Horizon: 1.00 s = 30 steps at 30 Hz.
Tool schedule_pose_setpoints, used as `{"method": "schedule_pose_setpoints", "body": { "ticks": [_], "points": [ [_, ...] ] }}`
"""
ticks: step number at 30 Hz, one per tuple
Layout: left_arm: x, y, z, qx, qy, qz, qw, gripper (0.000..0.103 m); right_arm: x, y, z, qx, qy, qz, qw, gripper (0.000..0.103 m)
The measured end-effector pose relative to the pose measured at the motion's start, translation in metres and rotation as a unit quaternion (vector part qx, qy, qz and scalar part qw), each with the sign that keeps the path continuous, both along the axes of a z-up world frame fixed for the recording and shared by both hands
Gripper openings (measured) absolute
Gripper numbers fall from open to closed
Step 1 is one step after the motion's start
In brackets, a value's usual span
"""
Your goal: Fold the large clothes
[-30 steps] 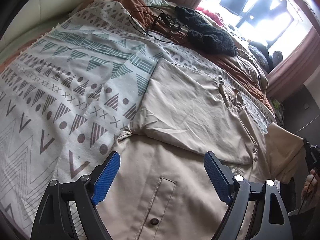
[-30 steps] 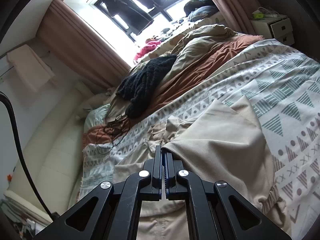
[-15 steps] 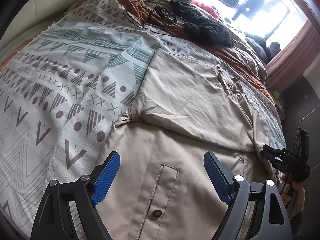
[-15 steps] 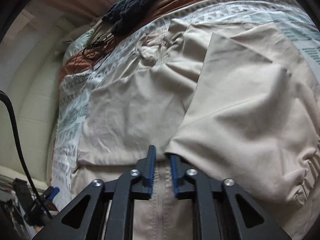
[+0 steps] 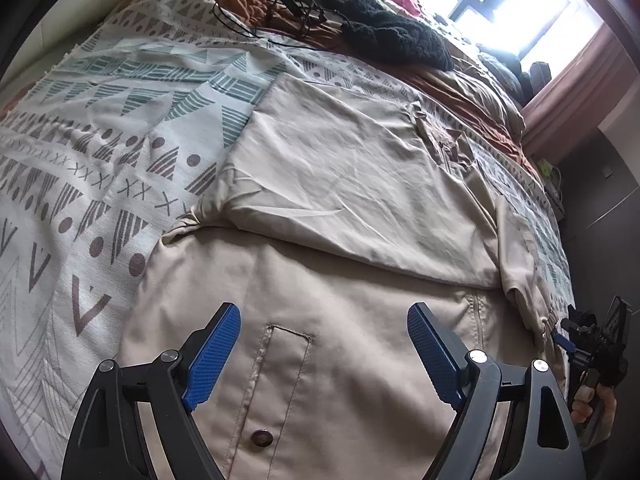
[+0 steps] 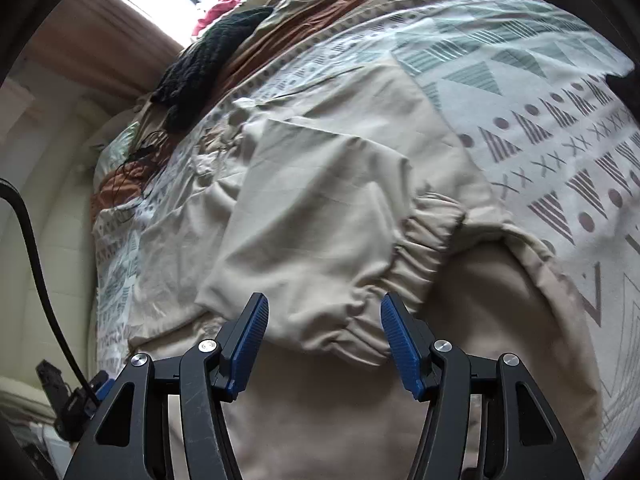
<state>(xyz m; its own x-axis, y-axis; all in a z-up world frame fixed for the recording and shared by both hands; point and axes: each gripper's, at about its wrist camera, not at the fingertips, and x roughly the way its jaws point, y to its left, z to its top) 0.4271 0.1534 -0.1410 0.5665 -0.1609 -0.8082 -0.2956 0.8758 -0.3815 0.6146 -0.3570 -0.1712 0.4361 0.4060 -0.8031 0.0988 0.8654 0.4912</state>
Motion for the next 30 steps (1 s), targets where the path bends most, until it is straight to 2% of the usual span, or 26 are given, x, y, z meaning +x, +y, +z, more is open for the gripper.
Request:
{"method": "schedule_pose_setpoints", "body": {
  "ticks": [5,8,9,10,11,13,14,18,24,30],
  "points": [
    [-0.002,0.003,0.0,0.004,0.005,0.002,1.0,0.086,0.003,-0.008,-0.028,0.001,0.037,-0.006,0.999,0.061],
    [-0.009,0.01,0.004,0.013,0.009,0.008,0.9998,0.086,0.008,-0.003,-0.043,0.011,0.041,-0.007,0.999,0.061],
    [-0.013,0.014,0.006,0.016,0.008,0.013,0.9998,0.086,0.009,-0.002,-0.046,0.013,0.037,-0.011,0.999,0.055],
    [-0.018,0.018,0.008,0.019,0.007,0.017,0.9996,0.086,0.009,-0.003,-0.046,0.011,0.028,-0.021,0.999,0.042],
    [-0.021,0.022,0.009,0.021,0.006,0.02,0.9996,0.086,0.01,-0.004,-0.047,0.005,0.03,-0.031,0.999,0.023],
    [-0.029,0.03,0.012,0.023,0.002,0.028,0.9993,0.086,0.011,-0.006,-0.047,0.021,0.032,-0.045,0.998,0.017],
    [-0.033,0.035,0.012,0.021,0.001,0.033,0.9992,0.086,0.011,-0.006,-0.042,0.024,0.027,-0.047,0.998,0.011],
    [-0.04,0.051,0.01,0.009,0.003,0.049,0.9987,0.086,0.009,0.004,-0.006,0.027,-0.02,-0.038,0.999,0.007],
    [-0.051,0.066,0.016,0.006,-0.011,0.059,0.9982,0.086,0.015,0.041,0.064,0.043,-0.086,-0.005,0.995,0.006],
    [-0.068,0.084,0.019,0.001,-0.02,0.074,0.997,0.086,0.033,0.101,0.11,0.045,-0.127,0.047,0.99,0.006]
  ]
}}
